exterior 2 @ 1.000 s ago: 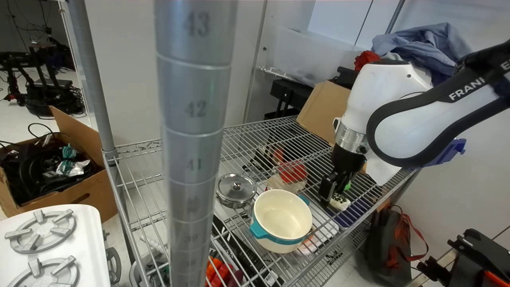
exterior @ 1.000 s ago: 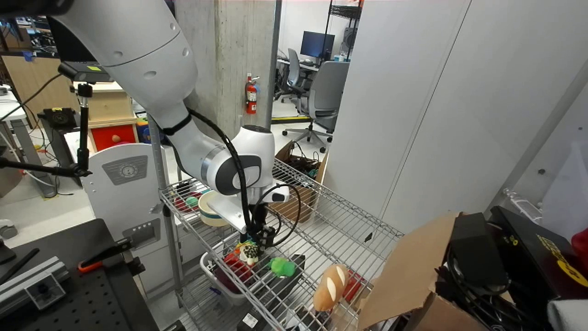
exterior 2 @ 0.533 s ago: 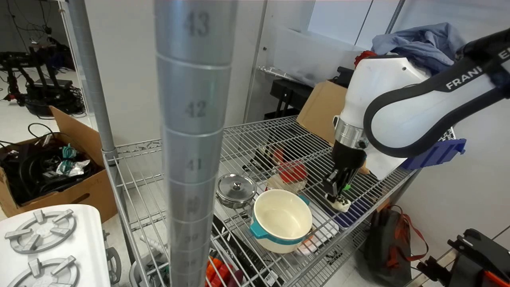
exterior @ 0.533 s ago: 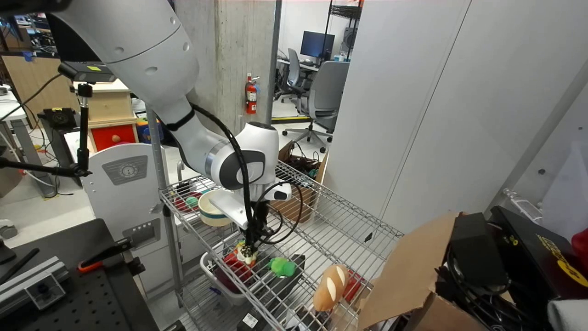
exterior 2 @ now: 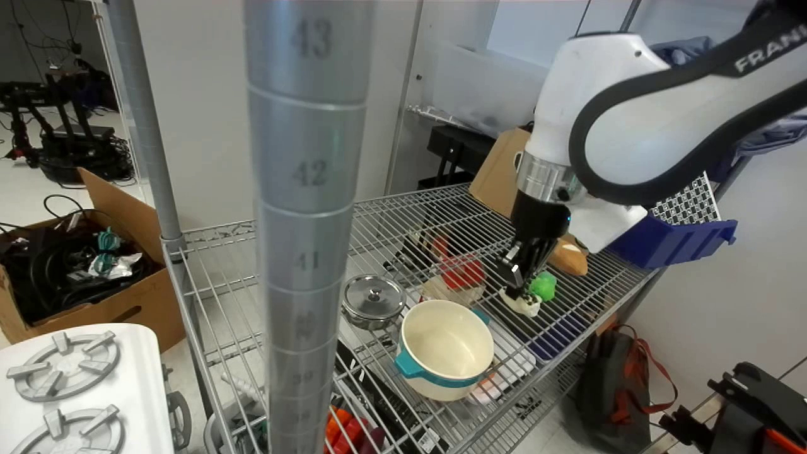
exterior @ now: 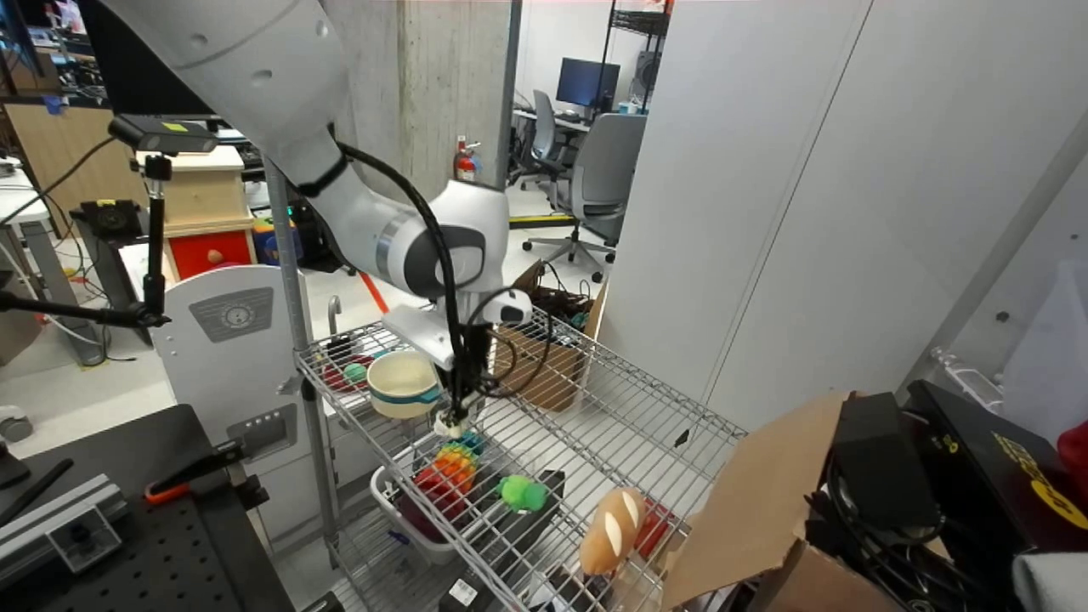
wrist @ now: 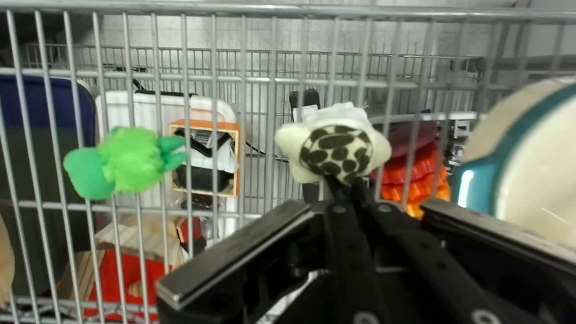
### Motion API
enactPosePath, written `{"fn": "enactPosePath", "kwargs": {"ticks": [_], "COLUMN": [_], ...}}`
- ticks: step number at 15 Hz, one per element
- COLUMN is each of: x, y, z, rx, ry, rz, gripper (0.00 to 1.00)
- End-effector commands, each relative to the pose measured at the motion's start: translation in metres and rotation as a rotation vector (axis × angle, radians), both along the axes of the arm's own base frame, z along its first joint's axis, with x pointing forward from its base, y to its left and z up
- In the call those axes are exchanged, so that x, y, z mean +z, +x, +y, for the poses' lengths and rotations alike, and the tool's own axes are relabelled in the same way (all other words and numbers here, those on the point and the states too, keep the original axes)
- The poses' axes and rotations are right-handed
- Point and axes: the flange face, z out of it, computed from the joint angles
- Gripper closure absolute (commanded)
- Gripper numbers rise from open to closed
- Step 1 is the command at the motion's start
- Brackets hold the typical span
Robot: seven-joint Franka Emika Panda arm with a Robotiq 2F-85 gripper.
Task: Put the black and white object in the dish
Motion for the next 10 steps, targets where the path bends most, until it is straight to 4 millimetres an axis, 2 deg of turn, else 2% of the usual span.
{"fn": "enactPosePath", "kwargs": {"ticks": [1,3,5,7,10], "x": [0.055,0.061,0.051,0.032,0.003], "y": [0.007,0.011,0.018,0.025,0.034], "z": [0.070,0.107,0.135,0.151,0.160], "rx": [0.020,0.042,0.052,0.057,0.060], "ry": [0.017,0.020,0.020,0.011,0.006], "rz": [-0.011,-0.010,-0.005,-0.005,0.009], "gripper": [0.99,0.99,0.99,0.99,0.99]}}
